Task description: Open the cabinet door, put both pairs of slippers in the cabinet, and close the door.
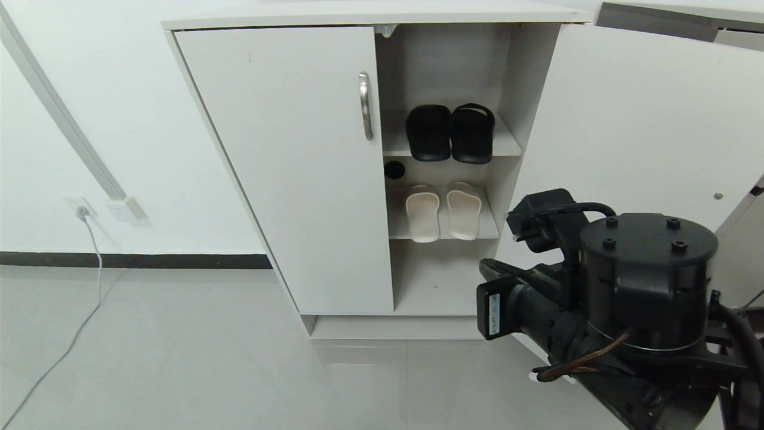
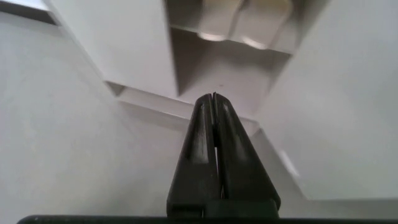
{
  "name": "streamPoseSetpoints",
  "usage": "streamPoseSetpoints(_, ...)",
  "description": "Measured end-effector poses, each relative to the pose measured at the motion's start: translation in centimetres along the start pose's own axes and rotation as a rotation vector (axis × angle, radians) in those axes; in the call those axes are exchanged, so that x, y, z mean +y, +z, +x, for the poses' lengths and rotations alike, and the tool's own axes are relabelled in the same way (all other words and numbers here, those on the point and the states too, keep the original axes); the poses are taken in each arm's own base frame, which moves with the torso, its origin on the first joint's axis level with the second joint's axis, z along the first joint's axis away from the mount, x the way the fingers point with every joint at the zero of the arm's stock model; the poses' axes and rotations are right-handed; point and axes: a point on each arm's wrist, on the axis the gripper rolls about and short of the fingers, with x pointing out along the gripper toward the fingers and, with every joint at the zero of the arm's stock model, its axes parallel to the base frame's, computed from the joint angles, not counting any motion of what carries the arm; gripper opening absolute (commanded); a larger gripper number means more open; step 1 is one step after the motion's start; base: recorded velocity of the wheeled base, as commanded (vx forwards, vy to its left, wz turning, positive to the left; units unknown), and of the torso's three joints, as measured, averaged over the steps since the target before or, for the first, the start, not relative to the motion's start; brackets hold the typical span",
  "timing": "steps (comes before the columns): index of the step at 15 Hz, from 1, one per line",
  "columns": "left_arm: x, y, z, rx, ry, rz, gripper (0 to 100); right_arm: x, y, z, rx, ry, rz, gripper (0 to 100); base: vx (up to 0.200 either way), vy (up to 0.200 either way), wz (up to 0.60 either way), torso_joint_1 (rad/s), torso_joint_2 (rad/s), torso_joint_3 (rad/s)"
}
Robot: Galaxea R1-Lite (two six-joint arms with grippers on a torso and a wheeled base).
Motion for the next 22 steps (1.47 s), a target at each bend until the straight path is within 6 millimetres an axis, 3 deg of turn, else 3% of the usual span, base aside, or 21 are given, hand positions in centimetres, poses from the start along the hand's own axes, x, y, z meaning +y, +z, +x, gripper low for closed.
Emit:
streamPoseSetpoints(9, 0.0, 0.0, 0.0, 0.0, 0.001, 0.0, 0, -0.57, -0.48, -0.04, -0.009, 0.03, -0.011, 0, 0.0, 0.0, 0.0, 0.001, -0.01, -0.007)
streamPoseSetpoints(22, 0.0, 0.0, 0.0, 0.0, -0.001, 0.0, 0, -0.79, -0.42, 0.03, -0.01, 0.021, -0.01, 0, 0.0, 0.0, 0.0, 0.075, -0.41, -0.337)
